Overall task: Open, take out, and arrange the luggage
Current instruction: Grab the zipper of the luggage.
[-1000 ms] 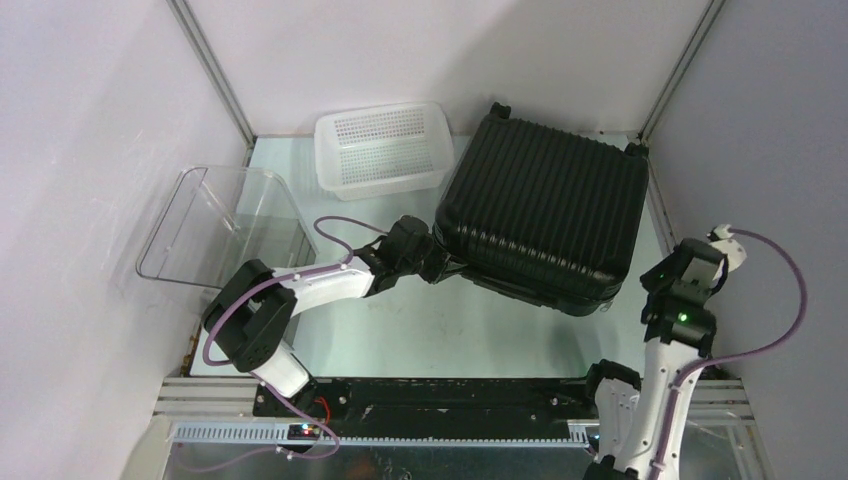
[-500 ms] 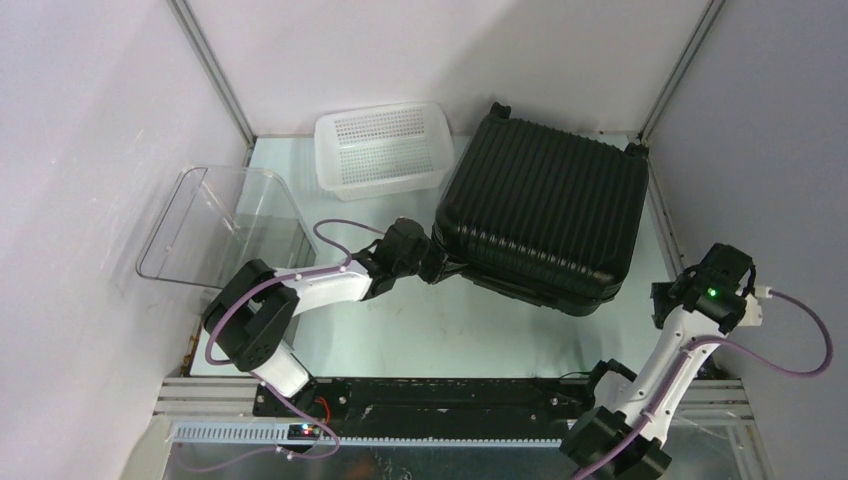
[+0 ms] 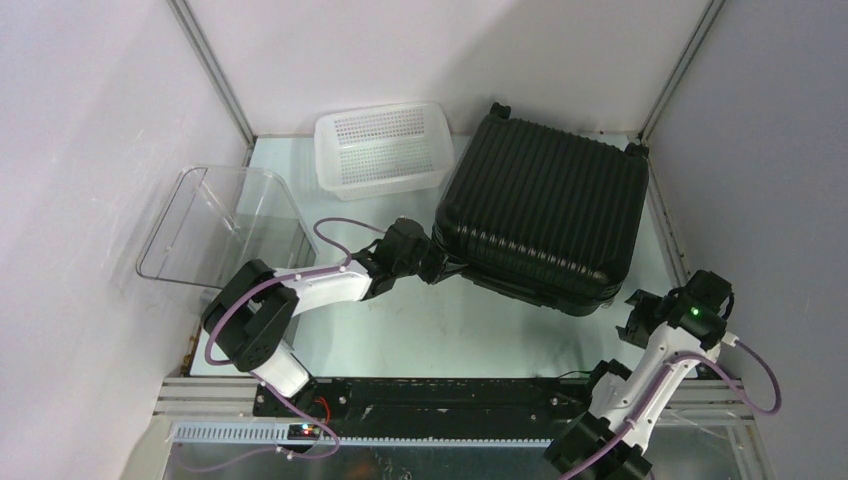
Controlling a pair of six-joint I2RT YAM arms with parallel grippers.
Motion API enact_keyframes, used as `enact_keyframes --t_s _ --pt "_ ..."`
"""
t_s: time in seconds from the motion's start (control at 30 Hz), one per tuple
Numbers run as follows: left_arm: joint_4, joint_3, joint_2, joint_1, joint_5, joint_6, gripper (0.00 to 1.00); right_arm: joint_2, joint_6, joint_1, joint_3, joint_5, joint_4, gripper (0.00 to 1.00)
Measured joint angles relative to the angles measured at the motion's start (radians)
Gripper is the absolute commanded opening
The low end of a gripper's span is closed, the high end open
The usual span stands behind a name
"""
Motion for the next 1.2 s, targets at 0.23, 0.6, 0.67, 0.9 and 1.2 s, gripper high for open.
enact_keyframes --t_s 0.23,0.6,0.67,0.9,1.2 --pt "0.0 0.0 0.0 0.0 0.0 0.0 0.0 -0.026 0.092 0.019 -0.041 -0.034 0.005 0.65" --pt "-0.001 0.0 -0.002 -0.005 -0.007 0.001 0.0 -0.062 0.205 0.033 -0.147 -0.072 0.079 0.66" --pt "-0.003 0.0 -0.004 -0.006 -0.01 0.001 0.0 -0.076 0.229 0.033 -0.164 -0.08 0.095 0.66" --pt "-0.005 0.0 -0.005 -0.01 -0.014 0.001 0.0 -0.104 0.284 0.032 -0.179 -0.091 0.128 0.65" --pt "-0.008 0.0 -0.008 -0.014 -0.022 0.0 0.0 -0.12 0.332 0.032 -0.221 -0.121 0.168 0.42"
